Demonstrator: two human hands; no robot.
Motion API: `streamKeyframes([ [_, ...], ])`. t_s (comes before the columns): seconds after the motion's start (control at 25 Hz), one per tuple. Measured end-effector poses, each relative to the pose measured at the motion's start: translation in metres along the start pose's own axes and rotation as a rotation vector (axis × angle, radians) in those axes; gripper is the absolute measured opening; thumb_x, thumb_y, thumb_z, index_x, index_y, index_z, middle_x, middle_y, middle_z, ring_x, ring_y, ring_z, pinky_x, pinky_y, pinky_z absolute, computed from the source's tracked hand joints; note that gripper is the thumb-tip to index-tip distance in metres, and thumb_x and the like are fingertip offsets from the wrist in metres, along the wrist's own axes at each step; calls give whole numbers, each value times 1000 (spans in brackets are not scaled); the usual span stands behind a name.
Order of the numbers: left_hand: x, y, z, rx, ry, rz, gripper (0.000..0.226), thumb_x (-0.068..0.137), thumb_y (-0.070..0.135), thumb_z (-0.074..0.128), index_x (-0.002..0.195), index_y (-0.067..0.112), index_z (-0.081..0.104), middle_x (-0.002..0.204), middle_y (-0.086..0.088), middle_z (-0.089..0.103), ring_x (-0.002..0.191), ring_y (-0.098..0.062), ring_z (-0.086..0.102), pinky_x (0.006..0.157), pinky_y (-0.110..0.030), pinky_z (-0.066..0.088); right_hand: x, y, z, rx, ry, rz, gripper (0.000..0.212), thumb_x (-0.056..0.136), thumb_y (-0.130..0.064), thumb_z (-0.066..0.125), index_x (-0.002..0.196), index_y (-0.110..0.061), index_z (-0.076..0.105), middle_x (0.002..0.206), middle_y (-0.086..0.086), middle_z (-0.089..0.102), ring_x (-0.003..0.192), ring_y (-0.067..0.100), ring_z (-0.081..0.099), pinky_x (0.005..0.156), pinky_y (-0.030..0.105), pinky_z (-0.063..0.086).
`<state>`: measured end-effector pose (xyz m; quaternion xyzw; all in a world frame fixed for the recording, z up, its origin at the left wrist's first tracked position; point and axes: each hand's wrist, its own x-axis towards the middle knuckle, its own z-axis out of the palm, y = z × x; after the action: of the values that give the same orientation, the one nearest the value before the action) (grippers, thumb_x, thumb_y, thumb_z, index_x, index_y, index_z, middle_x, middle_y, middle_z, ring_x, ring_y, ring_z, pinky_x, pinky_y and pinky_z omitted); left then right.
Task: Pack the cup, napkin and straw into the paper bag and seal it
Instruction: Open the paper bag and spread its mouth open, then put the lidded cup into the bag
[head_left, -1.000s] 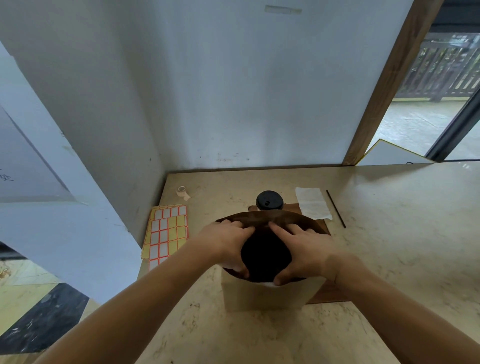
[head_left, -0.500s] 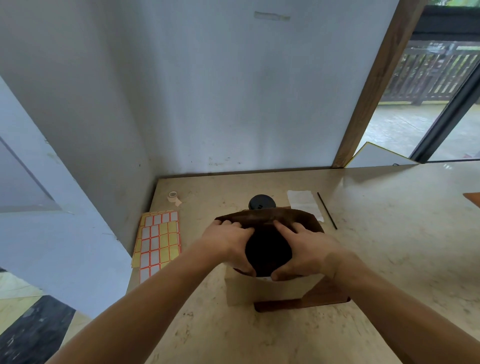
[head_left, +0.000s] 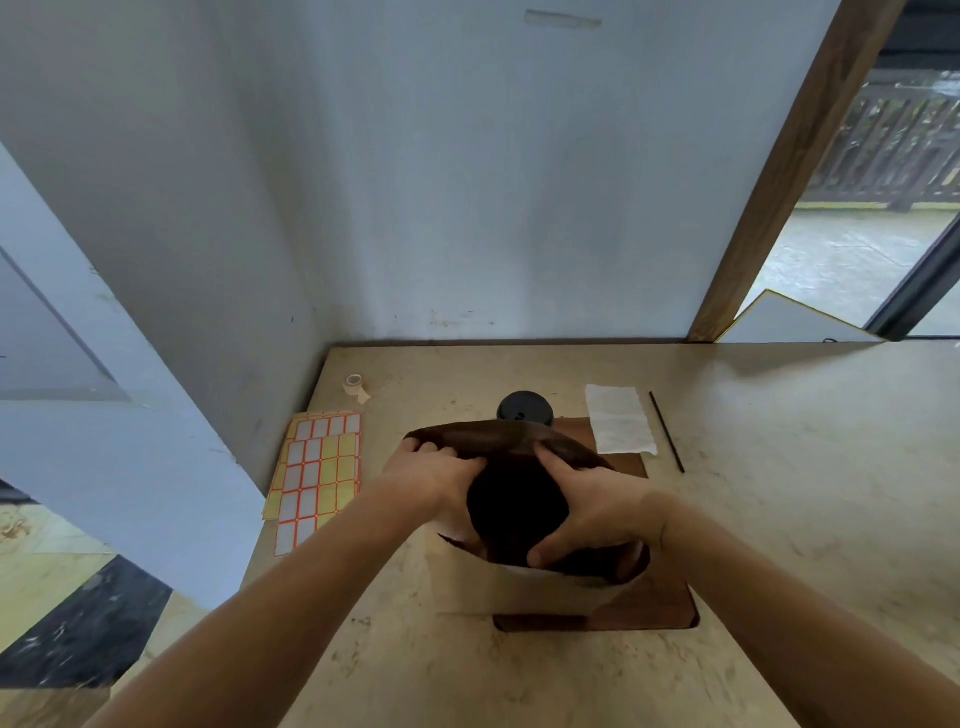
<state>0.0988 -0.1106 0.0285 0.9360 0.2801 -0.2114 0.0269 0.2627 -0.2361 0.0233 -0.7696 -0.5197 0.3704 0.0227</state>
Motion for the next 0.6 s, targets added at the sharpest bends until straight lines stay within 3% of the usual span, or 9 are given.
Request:
streamKeyframes([
  [0.12, 4, 2, -1, -31, 72, -13, 78, 74, 60, 68, 141, 34, 36, 141, -1, 48, 133, -27, 36, 114, -45, 14, 3, -1, -4, -219, 265, -45, 105, 70, -50, 76, 150, -37, 9, 135, 1, 52, 117, 24, 55, 90, 37, 52],
  [0.24, 9, 3, -3, -60, 103, -14, 75, 77, 56, 67, 142, 36, 35, 140, -2, 47, 132, -27, 37, 113, -46, 16, 3, -5, -5, -430, 465, -145, 80, 79, -45, 70, 146, -35, 28, 127, -5, 59, 110, 18, 61, 81, 31, 52],
  [0.36, 13, 2, -6, -59, 90, -1, 78, 77, 55, 67, 144, 37, 30, 142, -2, 44, 134, -28, 33, 115, -49, 14, -1, -6, -13, -360, 516, -253, 59, 83, -47, 64, 138, -40, 42, 118, -12, 64, 103, 10, 62, 82, 28, 52],
  [0.48, 14, 5, -4, -42, 86, 15, 81, 77, 53, 68, 145, 38, 27, 146, -3, 40, 137, -29, 28, 115, -51, 8, -3, -9, -38, -107, 700, -258, 35, 85, -49, 62, 120, -40, 59, 96, -20, 68, 80, -4, 61, 76, 22, 54],
  [0.6, 14, 6, -2, -41, 85, 18, 89, 74, 56, 71, 147, 38, 23, 151, -1, 35, 141, -29, 22, 115, -52, 2, 15, -8, -74, -72, 903, -186, 28, 86, -45, 63, 113, -38, 64, 97, -20, 70, 81, 2, 64, 74, 28, 54],
])
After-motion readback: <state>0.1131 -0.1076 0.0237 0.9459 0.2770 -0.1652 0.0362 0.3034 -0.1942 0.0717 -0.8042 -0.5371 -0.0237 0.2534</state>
